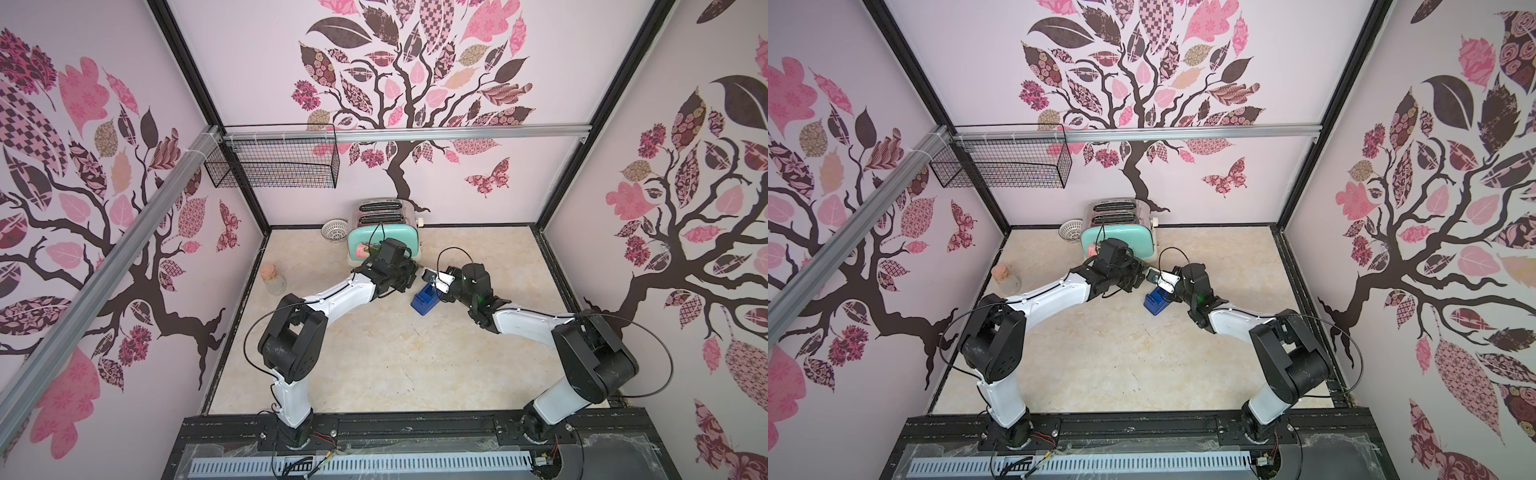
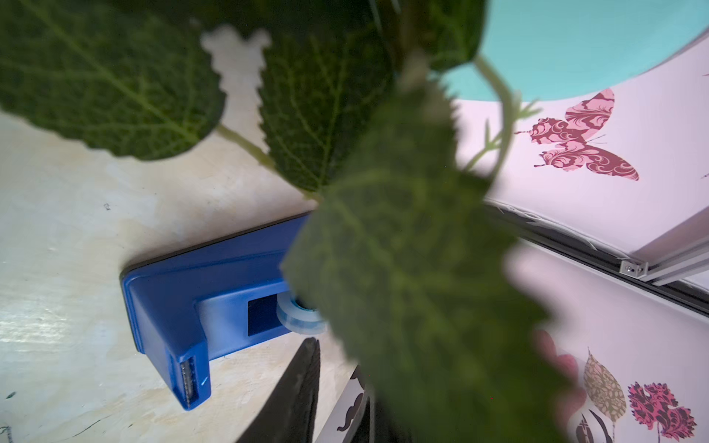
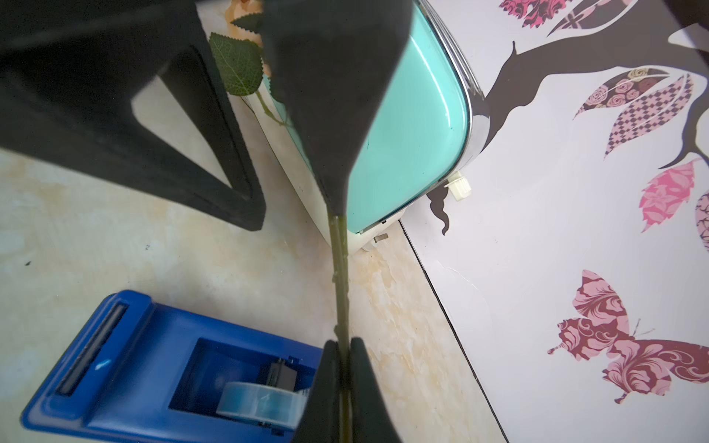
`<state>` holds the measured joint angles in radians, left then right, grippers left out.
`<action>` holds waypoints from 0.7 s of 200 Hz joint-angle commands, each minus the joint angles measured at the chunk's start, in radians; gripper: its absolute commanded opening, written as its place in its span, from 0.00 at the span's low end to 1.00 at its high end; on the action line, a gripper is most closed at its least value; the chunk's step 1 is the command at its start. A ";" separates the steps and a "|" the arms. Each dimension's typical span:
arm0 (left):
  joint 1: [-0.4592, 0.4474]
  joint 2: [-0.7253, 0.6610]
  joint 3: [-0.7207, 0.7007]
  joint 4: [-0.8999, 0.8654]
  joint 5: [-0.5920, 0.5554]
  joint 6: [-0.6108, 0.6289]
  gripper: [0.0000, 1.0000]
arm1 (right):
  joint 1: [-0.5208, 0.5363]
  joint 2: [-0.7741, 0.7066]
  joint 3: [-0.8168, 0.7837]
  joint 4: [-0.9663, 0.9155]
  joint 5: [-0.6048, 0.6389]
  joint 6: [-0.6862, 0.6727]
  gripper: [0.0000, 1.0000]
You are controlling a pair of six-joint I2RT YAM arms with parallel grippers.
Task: Wrap bouquets with tape
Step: Wrap the tape around the bouquet.
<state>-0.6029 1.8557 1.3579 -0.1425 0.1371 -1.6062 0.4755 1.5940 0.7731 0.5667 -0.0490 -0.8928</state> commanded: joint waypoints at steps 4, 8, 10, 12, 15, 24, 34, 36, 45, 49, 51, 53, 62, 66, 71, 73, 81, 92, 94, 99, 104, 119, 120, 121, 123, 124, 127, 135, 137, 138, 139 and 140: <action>-0.004 0.044 0.050 0.028 -0.008 0.001 0.38 | -0.004 -0.057 0.000 0.079 0.003 0.026 0.00; -0.004 0.051 0.055 0.029 -0.006 -0.002 0.38 | -0.005 -0.057 0.000 0.080 0.003 0.025 0.00; -0.004 0.054 0.056 0.029 -0.005 -0.003 0.38 | -0.005 -0.057 0.001 0.079 0.003 0.025 0.00; -0.004 0.057 0.059 0.030 -0.003 -0.005 0.38 | -0.005 -0.057 0.001 0.079 0.003 0.025 0.00; -0.003 0.062 0.062 0.032 -0.002 -0.006 0.38 | -0.005 -0.057 0.001 0.079 0.003 0.026 0.00; -0.004 0.075 0.069 0.041 0.001 -0.012 0.37 | -0.004 -0.057 0.000 0.079 0.002 0.027 0.00; -0.003 0.087 0.085 0.044 -0.003 -0.011 0.37 | -0.005 -0.056 0.000 0.079 0.003 0.027 0.00; -0.003 0.090 0.088 0.044 -0.004 -0.009 0.37 | -0.005 -0.055 0.000 0.079 0.002 0.027 0.00; -0.004 0.105 0.106 0.044 -0.009 -0.002 0.37 | -0.005 -0.055 -0.001 0.079 0.002 0.028 0.00; -0.003 0.109 0.115 0.042 -0.010 -0.002 0.37 | -0.004 -0.055 -0.001 0.080 0.002 0.027 0.00; -0.003 0.111 0.118 0.042 -0.010 -0.002 0.37 | -0.004 -0.055 -0.001 0.081 0.003 0.027 0.00; -0.002 0.115 0.120 0.042 -0.011 -0.002 0.37 | -0.005 -0.055 -0.002 0.081 0.002 0.027 0.00; -0.003 0.126 0.134 0.041 -0.015 -0.001 0.35 | -0.005 -0.057 -0.004 0.080 0.002 0.028 0.00; -0.002 0.131 0.139 0.040 -0.016 -0.003 0.34 | -0.003 -0.057 -0.005 0.081 0.001 0.028 0.00; -0.001 0.136 0.144 0.040 -0.017 -0.006 0.32 | -0.005 -0.058 -0.005 0.081 0.000 0.028 0.00; 0.000 0.138 0.146 0.040 -0.018 -0.007 0.31 | -0.005 -0.058 -0.006 0.081 -0.001 0.028 0.00; -0.001 0.144 0.153 0.044 -0.019 -0.010 0.29 | -0.005 -0.060 -0.007 0.081 0.000 0.029 0.00; -0.001 0.153 0.164 0.042 -0.021 -0.011 0.25 | -0.005 -0.062 -0.011 0.082 -0.001 0.028 0.00; -0.001 0.154 0.164 0.042 -0.021 -0.011 0.24 | -0.005 -0.062 -0.011 0.082 -0.001 0.028 0.00; -0.001 0.157 0.169 0.042 -0.021 -0.011 0.23 | -0.005 -0.063 -0.012 0.082 -0.001 0.028 0.00; -0.001 0.161 0.171 0.042 -0.021 -0.014 0.21 | -0.005 -0.064 -0.013 0.082 -0.002 0.029 0.00; -0.002 0.167 0.173 0.045 -0.020 -0.021 0.12 | -0.005 -0.067 -0.017 0.084 -0.004 0.032 0.00; -0.002 0.167 0.173 0.045 -0.020 -0.022 0.11 | -0.005 -0.067 -0.017 0.085 -0.004 0.033 0.00; -0.002 0.168 0.173 0.046 -0.020 -0.022 0.10 | -0.005 -0.068 -0.018 0.085 -0.004 0.033 0.00; -0.001 0.168 0.173 0.046 -0.021 -0.023 0.09 | -0.004 -0.068 -0.018 0.085 -0.003 0.034 0.00; -0.001 0.168 0.172 0.045 -0.021 -0.023 0.08 | -0.004 -0.068 -0.018 0.086 -0.003 0.035 0.00; -0.003 0.167 0.173 0.045 -0.021 -0.023 0.06 | -0.005 -0.069 -0.020 0.087 -0.003 0.037 0.00; -0.002 0.166 0.172 0.044 -0.022 -0.023 0.02 | -0.004 -0.073 -0.025 0.092 -0.005 0.048 0.07; -0.002 0.166 0.170 0.044 -0.022 -0.021 0.00 | -0.005 -0.074 -0.026 0.093 -0.005 0.050 0.07; -0.002 0.166 0.169 0.044 -0.024 -0.021 0.00 | -0.005 -0.075 -0.027 0.093 -0.006 0.052 0.08; -0.002 0.165 0.169 0.044 -0.025 -0.021 0.00 | -0.005 -0.076 -0.027 0.093 -0.006 0.054 0.08; -0.002 0.165 0.169 0.044 -0.025 -0.020 0.00 | -0.005 -0.076 -0.027 0.093 -0.007 0.054 0.08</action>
<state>-0.6079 1.9965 1.4986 -0.1169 0.1291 -1.6302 0.4755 1.5764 0.7490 0.5865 -0.0486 -0.8814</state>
